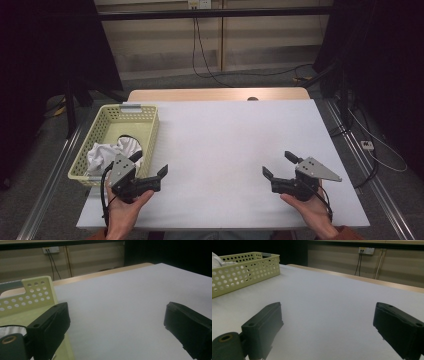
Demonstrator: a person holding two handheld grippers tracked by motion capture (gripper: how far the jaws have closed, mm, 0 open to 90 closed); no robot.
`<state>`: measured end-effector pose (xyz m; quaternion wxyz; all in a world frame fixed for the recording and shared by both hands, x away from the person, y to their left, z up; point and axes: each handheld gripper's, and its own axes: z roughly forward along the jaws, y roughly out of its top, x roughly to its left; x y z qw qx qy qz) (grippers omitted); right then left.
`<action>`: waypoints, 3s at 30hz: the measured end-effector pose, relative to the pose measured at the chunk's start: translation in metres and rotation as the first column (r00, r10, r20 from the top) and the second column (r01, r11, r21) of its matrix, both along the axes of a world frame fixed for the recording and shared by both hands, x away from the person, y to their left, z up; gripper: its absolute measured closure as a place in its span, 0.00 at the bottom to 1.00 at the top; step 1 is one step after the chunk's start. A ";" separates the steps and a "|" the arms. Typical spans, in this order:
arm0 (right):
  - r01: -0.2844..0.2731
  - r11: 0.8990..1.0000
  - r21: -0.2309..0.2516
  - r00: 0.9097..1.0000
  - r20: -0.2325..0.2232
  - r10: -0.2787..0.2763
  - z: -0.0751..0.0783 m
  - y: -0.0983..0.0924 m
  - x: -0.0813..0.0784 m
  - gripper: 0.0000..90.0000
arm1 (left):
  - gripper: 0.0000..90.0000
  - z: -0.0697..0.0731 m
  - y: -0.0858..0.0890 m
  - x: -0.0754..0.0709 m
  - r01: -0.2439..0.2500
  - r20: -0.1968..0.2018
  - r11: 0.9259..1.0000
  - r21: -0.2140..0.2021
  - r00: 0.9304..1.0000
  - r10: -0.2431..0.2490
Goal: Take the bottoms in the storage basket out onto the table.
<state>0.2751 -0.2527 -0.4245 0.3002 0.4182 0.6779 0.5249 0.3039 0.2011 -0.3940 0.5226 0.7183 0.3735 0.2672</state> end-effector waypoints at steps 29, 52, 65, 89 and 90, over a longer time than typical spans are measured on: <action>-0.021 1.000 0.004 1.000 -0.014 0.021 -0.001 -0.003 0.002 0.09 | 0.07 0.009 0.005 0.001 -0.013 -0.037 1.000 0.006 0.999 0.014; -0.028 1.000 0.006 1.000 -0.012 0.028 0.000 0.002 0.002 0.09 | 0.07 0.018 0.025 -0.007 -0.035 -0.019 0.999 -0.006 0.999 0.035; -0.032 0.999 0.004 0.999 -0.012 0.032 0.000 0.001 0.003 0.08 | 0.07 0.026 0.036 -0.003 -0.041 -0.038 0.999 0.006 0.998 0.042; -0.033 0.999 0.009 0.999 -0.015 0.033 0.000 0.002 0.004 0.08 | 0.07 0.054 0.063 -0.002 -0.079 -0.009 0.997 0.004 0.997 0.079; -0.033 0.999 0.009 0.999 -0.016 0.033 0.000 0.002 0.004 0.08 | 0.07 0.054 0.063 -0.002 -0.079 -0.009 0.997 0.004 0.997 0.079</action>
